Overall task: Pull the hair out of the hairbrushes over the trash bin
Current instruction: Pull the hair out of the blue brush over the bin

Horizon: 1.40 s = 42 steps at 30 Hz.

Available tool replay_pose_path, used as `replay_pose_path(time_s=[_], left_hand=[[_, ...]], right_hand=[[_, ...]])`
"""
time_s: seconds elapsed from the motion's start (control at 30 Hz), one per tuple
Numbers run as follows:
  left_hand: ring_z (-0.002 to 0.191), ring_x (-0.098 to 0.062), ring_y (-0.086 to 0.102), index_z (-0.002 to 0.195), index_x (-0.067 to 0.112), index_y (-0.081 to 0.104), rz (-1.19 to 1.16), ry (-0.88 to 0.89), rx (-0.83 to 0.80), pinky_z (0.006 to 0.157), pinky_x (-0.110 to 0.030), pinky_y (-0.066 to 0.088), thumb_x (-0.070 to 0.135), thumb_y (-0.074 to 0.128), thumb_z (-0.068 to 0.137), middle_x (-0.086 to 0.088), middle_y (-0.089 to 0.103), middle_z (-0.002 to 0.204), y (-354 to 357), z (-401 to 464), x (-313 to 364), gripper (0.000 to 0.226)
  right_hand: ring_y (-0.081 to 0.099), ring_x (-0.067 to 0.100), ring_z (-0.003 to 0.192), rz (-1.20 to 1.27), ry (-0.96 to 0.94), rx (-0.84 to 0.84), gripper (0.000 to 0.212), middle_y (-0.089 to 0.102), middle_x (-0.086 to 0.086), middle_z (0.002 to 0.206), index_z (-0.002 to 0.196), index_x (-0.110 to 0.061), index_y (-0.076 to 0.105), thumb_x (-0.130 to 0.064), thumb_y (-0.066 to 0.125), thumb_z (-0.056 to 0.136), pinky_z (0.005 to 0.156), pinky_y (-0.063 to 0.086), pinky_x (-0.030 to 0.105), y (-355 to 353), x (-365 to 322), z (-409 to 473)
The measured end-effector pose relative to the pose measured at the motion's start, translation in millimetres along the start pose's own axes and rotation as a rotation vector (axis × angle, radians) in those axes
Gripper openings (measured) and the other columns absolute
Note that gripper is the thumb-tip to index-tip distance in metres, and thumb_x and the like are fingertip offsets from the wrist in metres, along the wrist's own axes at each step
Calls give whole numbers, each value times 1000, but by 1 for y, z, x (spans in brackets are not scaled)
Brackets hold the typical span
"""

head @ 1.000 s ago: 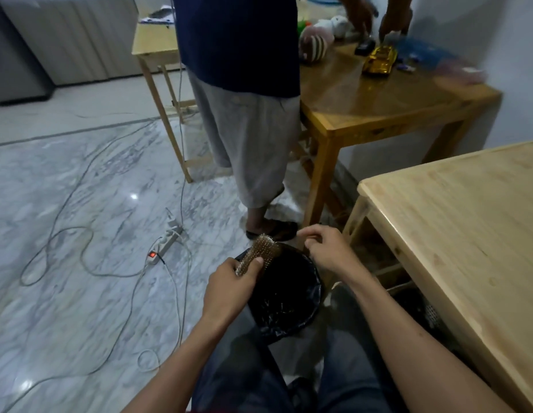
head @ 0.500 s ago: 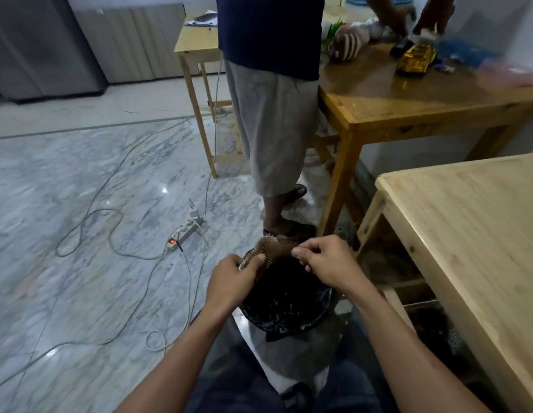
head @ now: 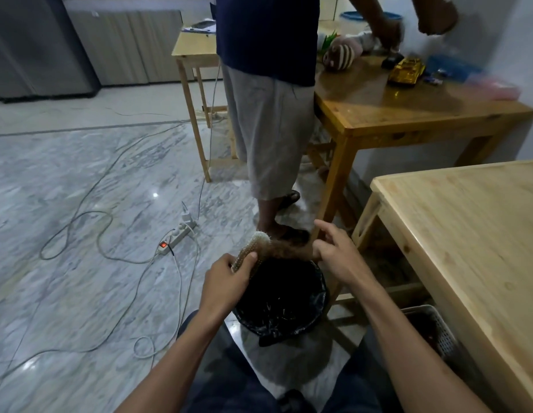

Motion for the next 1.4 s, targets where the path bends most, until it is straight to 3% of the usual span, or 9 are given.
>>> replay_pose_path(time_s=[0.2,0.33,0.4,0.53,0.67,0.83,1.07,1.3,1.4], left_hand=[[64,-25,61,74,13,51,25,15,-35,56,-36,37,62,61,90,-11,66,71,5,4,-5,53],[63,-23,68,78,10,59,-18,-13,-60,58,-35,44,64,63,88,-12,72,70,3,6,-9,55],[45,-9,59,77,12,59,-114,-72,-123,50,-30,41,58,68,88,-5,70,60,-1,7,-13,49],[36,-12,44,69,10,54,-272,-178,-170,43,-23,31,50,70,90,-8,60,52,-2,14,-23,48],[48,-21,48,66,12,49,-325,-198,-197,41,-23,26,48,73,89,-5,54,45,-7,18,-18,49],[38,-16,39,74,11,51,-306,-196,-274,41,-22,24,51,76,85,-15,56,58,-12,13,-22,48],[37,-16,35,77,8,54,-286,-187,-249,43,-24,24,48,75,87,-17,53,59,-19,7,-29,46],[39,-10,52,69,15,52,-64,-83,-139,54,-29,38,58,66,89,1,59,46,-15,14,-15,50],[49,-16,60,70,14,52,-16,-51,-122,58,-30,44,60,66,88,1,62,49,-13,16,-5,51]], right_hand=[[58,7,121,-11,-57,-121,66,64,-10,131,142,-29,59,-62,71,86,99,46,28,30,-11,-2],[70,2,86,-115,-87,-144,10,76,-11,87,87,-29,81,-39,80,87,85,54,28,37,-4,6],[71,6,75,-49,-43,-107,10,78,-5,75,83,-25,82,-31,79,90,78,56,31,28,-4,10],[76,32,90,-37,37,-27,14,81,9,83,81,-22,84,-33,80,88,88,59,44,17,-7,21],[70,13,88,29,92,91,13,79,-2,85,88,-18,85,-30,79,90,77,53,27,2,-5,28],[73,19,95,-2,122,200,18,81,-4,88,87,-23,86,-39,78,88,98,57,46,-6,8,34],[62,27,123,40,188,410,27,74,5,123,117,-13,79,-31,69,98,109,45,39,-14,17,27],[41,23,144,-58,-28,129,50,40,-1,157,147,-35,49,-49,57,100,116,40,47,5,7,30],[42,12,144,-56,-191,0,51,44,-10,155,149,-36,50,-45,59,100,119,37,41,15,-6,26]])
Point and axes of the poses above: each hand's wrist, its own z-axis towards the middle knuckle, its own y-axis out of the palm, x = y × z, the point moved 5 cm from there along z, towards the middle knuckle
